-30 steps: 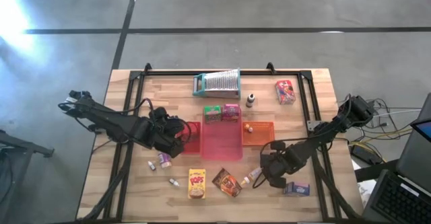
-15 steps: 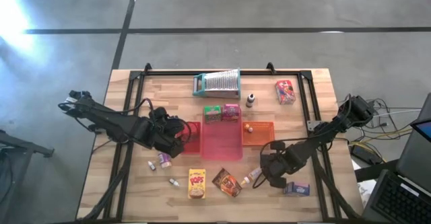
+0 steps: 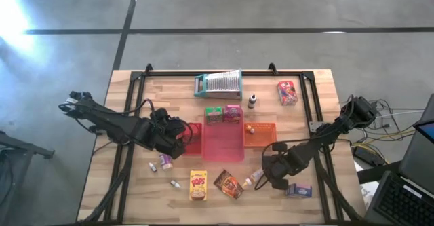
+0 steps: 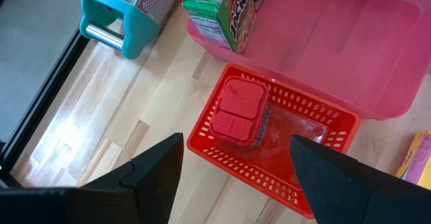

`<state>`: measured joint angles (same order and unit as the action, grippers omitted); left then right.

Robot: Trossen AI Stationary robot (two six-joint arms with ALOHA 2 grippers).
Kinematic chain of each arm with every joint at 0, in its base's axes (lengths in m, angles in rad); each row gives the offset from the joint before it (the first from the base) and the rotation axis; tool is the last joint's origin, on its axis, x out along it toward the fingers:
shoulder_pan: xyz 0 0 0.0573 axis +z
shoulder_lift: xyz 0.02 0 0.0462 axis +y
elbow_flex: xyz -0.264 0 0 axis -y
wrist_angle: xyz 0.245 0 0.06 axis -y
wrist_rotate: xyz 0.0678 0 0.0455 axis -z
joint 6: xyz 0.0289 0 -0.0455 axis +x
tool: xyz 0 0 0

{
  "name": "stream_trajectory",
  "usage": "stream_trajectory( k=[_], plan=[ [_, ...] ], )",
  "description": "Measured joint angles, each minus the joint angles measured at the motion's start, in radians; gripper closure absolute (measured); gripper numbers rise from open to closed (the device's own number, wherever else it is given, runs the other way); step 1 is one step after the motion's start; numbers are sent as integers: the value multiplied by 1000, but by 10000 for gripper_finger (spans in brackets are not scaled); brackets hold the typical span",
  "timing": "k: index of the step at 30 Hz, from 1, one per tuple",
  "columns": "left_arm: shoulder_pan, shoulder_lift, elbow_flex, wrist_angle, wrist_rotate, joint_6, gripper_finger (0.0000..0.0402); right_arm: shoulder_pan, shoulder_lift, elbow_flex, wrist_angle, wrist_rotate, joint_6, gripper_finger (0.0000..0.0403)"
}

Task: Pick & Place Kitchen Items
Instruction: Put the small black food coloring bottle into the orange bin

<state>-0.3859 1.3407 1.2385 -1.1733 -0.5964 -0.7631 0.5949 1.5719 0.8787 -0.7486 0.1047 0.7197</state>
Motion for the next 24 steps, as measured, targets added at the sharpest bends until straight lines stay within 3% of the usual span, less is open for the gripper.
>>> stream_trajectory(
  k=[13, 24],
  plan=[
    [0, 0, 0, 0, 0, 0, 125, -31, -108, 0, -7, 1, -44, 334],
    [0, 0, 0, 0, 0, 0, 125, -235, -285, 0, -9, 26, -232, 338]
  ],
)
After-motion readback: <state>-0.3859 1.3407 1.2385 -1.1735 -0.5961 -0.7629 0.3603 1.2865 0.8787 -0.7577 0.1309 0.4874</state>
